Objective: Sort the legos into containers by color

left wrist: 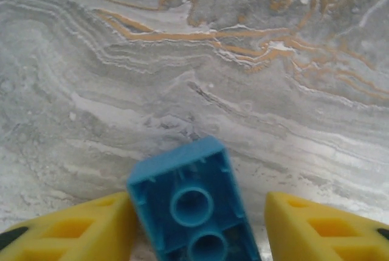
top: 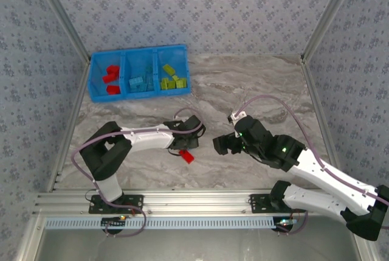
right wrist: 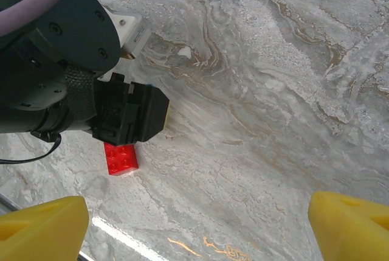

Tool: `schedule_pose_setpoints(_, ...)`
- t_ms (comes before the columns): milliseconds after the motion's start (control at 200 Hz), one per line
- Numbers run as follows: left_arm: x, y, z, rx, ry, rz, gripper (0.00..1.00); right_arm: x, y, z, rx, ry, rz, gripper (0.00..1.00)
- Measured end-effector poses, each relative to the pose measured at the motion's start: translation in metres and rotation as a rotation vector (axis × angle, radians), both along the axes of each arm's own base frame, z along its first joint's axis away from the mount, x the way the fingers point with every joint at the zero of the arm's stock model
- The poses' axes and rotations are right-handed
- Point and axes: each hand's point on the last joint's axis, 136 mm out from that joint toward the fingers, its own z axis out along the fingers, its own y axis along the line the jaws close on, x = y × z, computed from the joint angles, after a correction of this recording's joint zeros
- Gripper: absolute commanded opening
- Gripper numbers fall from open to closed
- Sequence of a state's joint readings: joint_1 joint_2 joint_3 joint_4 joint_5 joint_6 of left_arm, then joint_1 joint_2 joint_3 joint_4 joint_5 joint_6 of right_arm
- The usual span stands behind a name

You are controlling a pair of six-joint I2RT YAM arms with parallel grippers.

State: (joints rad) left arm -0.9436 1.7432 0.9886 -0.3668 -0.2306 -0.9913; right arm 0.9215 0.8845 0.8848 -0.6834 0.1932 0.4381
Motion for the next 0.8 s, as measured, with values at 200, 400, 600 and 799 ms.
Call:
schedule_pose_setpoints(200,0.0,-0.005,0.002,-0.024,0.0,-0.011,0.24,-0.01,0.01,-0.012,0.01,0.067,0.06,0.95)
schedule_pose_setpoints(400,0.006,-0.007,0.027,-0.048,-0.059,-0.053,0.22,-0.022,0.022,-0.021,0.032,0.135,0.133,0.94)
schedule_pose_setpoints(600,0.052,0.02,0.086,-0.063,-0.197,-0.008,0.2,-0.022,0.024,-0.018,0.046,0.125,0.136,0.94)
schedule_pose_setpoints(799,0.121,0.095,0.128,-0.055,-0.322,0.159,0.17,-0.018,0.019,-0.016,0.055,0.099,0.104,0.95)
